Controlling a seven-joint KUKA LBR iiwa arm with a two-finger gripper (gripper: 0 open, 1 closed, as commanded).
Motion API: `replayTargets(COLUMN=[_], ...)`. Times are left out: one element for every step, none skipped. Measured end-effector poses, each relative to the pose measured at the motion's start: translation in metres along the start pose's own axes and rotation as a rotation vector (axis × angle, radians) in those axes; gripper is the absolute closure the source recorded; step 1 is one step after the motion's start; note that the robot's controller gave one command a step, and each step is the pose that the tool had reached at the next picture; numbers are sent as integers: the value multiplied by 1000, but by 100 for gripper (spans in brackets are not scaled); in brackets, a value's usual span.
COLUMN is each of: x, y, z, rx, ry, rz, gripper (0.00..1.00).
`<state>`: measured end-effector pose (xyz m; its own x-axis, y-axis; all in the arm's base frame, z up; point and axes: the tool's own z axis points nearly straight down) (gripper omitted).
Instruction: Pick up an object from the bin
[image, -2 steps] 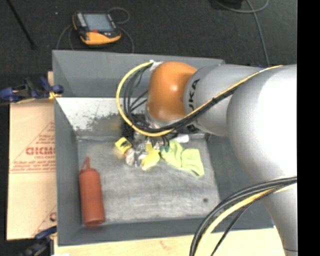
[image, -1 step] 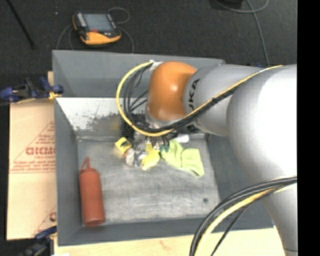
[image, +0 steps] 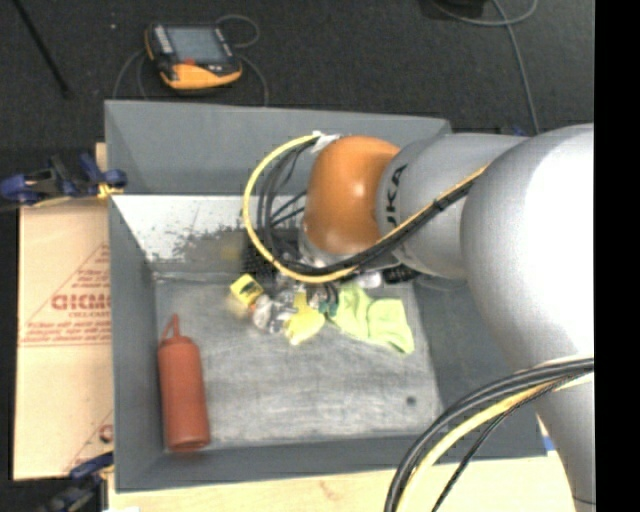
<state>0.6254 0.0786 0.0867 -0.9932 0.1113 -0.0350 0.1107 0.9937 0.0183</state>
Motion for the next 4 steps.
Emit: replayTargets(x=[2, 7, 20, 21], y=[0, -6, -24, -22], z=[0, -1, -5, -52], rx=[3, -1, 5, 22], ry=[-4, -10, 0, 33], rz=[43, 35, 161, 179], gripper=[100, 100, 100, 100])
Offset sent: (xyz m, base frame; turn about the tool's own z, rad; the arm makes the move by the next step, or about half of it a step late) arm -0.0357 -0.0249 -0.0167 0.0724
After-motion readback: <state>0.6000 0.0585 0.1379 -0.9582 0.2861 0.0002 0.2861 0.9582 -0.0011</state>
